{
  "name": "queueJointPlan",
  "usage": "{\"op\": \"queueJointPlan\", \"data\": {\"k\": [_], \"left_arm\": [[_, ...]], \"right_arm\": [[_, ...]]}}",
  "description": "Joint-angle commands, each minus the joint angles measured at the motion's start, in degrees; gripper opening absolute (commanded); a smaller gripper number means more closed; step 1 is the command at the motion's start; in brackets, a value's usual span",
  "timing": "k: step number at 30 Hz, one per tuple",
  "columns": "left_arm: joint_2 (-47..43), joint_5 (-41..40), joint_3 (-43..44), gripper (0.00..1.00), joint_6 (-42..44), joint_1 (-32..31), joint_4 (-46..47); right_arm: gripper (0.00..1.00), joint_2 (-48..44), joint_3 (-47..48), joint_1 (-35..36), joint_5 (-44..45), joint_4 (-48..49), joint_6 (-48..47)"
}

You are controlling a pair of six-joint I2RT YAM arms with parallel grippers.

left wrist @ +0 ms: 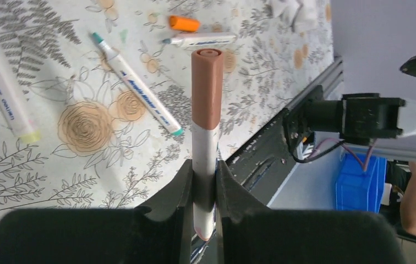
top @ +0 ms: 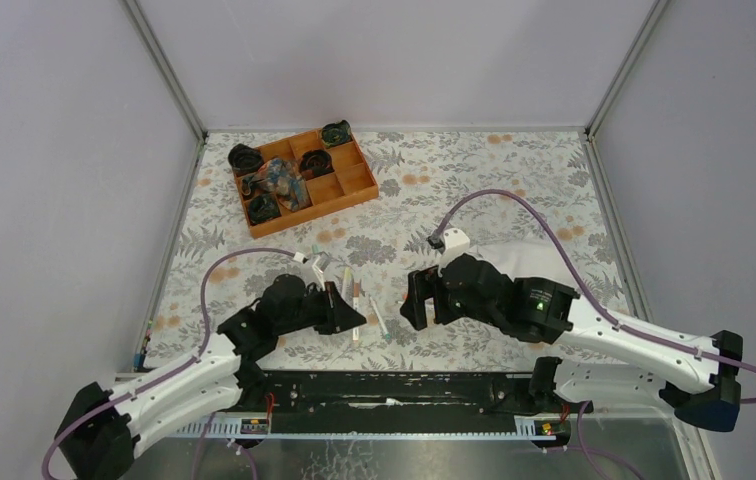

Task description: Insert the pens into the pen caps

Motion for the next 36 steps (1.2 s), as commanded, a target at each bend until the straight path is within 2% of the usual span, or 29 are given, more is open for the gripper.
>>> {"op": "queueJointPlan", "data": {"k": [1,9,17,20,24,27,32,36], "left_arm": [[6.01,-5.89,0.54,0.0,-4.41,-1.57,3.72],[16.94,-7.97,3.67,0.03,-5.58,-4.57,7.0],[24.76,-10.99,4.4,0.1,-8.57,-4.79,9.0],[26.89,-10.38,4.75,0.17,-8.66,-4.79,11.03],[28.53,-8.63,5.03,0.42,-8.11,-4.79,14.26],[27.68,-9.12,5.85,0.53,-6.37,-4.79,13.61],[23.68,-11.99,6.2,0.65,-4.68,-4.79,10.3],[20.09,-14.42,6.49,0.7,-3.78,-4.75,6.99]], "right_arm": [[0.87,-0.74,-3.81,-2.44,5.96,-1.45,-1.41],[0.82,2.61,-10.22,-10.03,0.56,3.81,-4.68],[0.71,10.62,-9.31,-11.73,-1.97,7.87,-10.21],[0.68,13.76,-8.62,-11.88,-3.15,9.22,-11.89],[0.65,17.19,-8.56,-12.0,-4.87,11.49,-13.86],[0.64,19.69,-8.53,-12.08,-5.94,13.0,-15.3],[0.63,22.81,-8.31,-12.07,-6.95,15.06,-17.99],[0.63,25.66,-7.27,-12.18,-6.46,15.42,-20.25]]}}
